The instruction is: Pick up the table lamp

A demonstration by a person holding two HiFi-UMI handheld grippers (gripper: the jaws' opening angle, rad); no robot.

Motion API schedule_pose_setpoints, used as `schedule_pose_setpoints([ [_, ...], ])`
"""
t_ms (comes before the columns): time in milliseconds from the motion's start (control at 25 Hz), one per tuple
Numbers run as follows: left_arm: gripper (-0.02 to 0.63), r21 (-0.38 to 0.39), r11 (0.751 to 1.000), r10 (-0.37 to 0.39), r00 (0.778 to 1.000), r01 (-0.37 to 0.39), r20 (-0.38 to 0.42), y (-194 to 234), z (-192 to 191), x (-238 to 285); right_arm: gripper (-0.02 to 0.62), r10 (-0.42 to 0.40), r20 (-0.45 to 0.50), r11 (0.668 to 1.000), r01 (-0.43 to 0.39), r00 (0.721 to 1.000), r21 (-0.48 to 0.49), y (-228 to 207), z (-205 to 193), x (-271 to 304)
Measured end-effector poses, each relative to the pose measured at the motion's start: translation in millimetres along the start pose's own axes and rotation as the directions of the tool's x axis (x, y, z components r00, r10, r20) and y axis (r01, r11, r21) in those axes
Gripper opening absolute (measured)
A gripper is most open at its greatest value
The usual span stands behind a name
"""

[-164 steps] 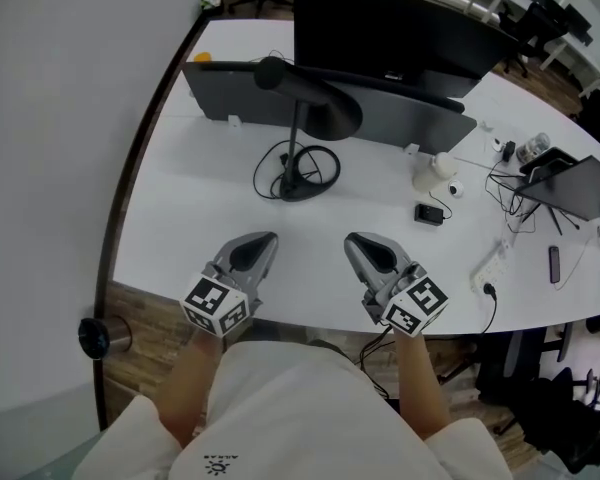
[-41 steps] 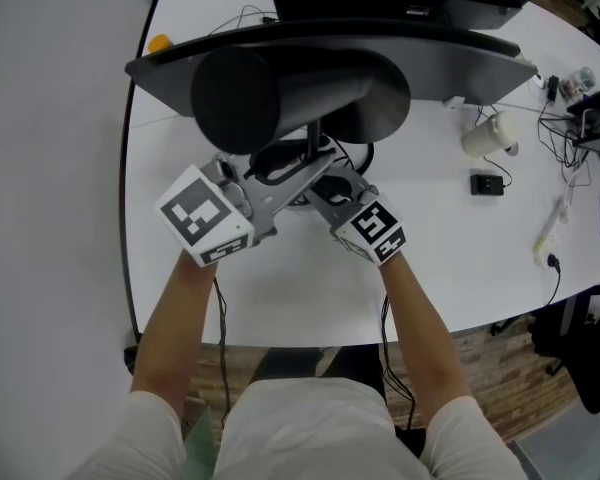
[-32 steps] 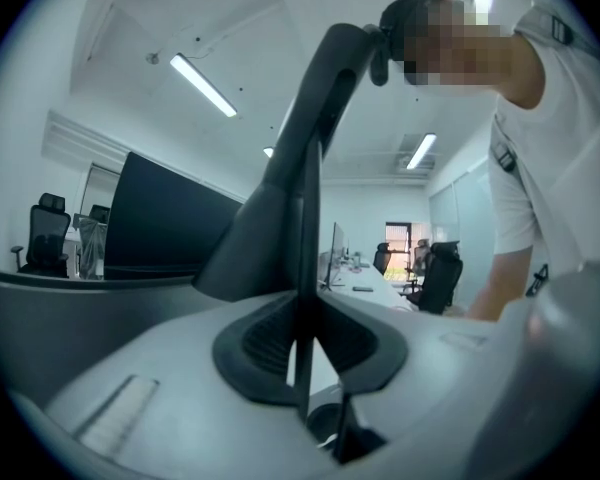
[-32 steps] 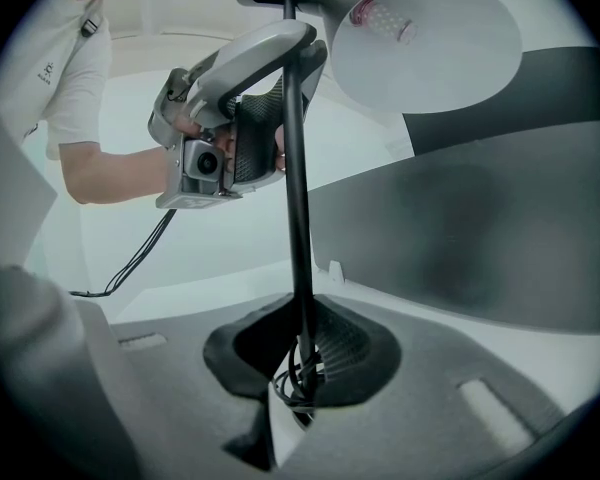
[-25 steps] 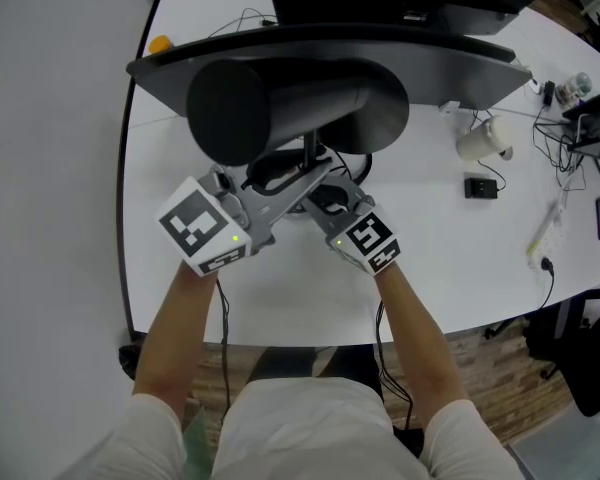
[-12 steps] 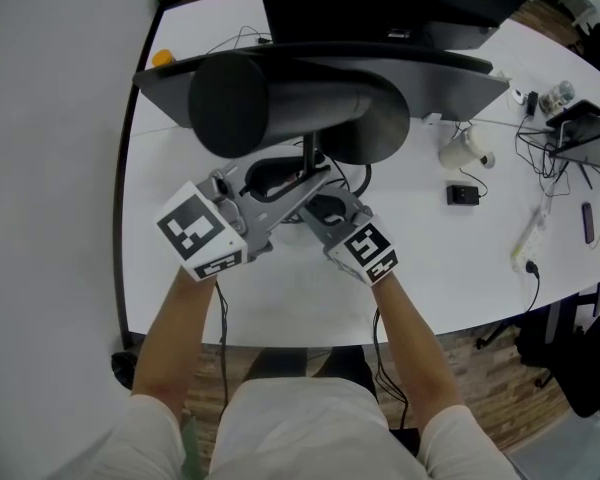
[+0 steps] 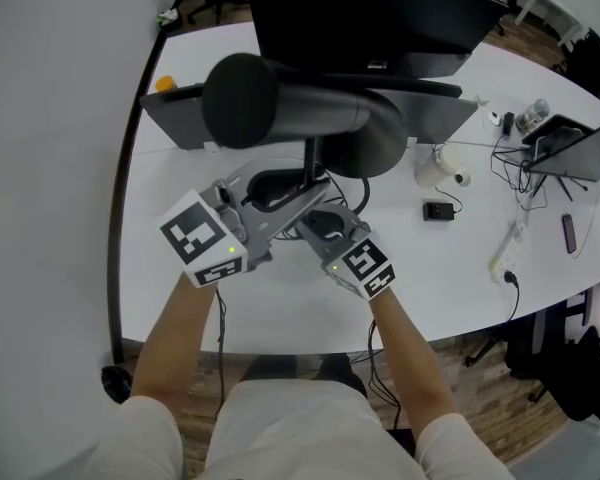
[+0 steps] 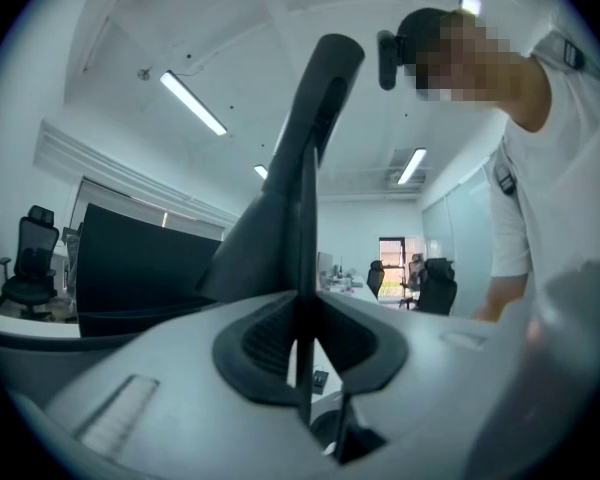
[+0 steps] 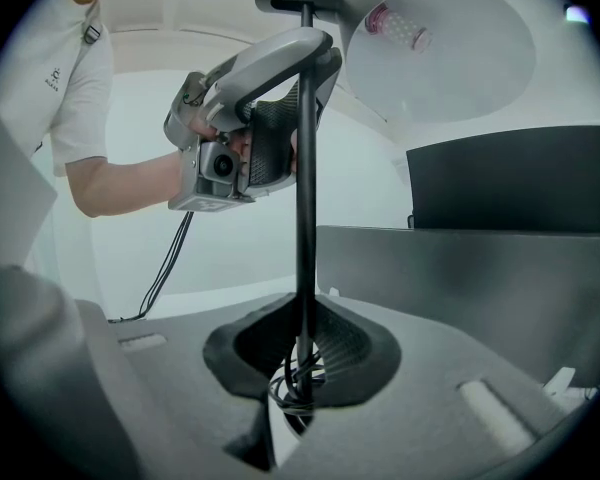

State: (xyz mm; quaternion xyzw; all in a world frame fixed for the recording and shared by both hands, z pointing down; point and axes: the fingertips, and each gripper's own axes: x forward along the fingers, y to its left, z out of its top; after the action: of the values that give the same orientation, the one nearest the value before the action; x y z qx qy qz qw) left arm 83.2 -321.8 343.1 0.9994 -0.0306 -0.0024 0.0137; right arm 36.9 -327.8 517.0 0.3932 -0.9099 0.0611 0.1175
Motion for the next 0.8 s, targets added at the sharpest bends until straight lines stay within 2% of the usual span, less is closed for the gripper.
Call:
schedule_pose_setpoints([
  [240, 0.041, -0.003, 1.000, 0.009, 1.000, -0.009, 0.002, -14.7, 20.8, 6.7, 0.044, -0.001, 0.006, 1.000, 0.001, 1.000, -0.003, 5.2, 15.9, -21.2],
  [800, 0.041, 0.003, 0.999, 0.049, 0.997, -0.050, 0.062, -41.6, 75.3, 2.4, 0.046, 0.024, 0.013, 0.999, -0.023, 1.000, -0.035, 25.6, 63.3, -54.0],
])
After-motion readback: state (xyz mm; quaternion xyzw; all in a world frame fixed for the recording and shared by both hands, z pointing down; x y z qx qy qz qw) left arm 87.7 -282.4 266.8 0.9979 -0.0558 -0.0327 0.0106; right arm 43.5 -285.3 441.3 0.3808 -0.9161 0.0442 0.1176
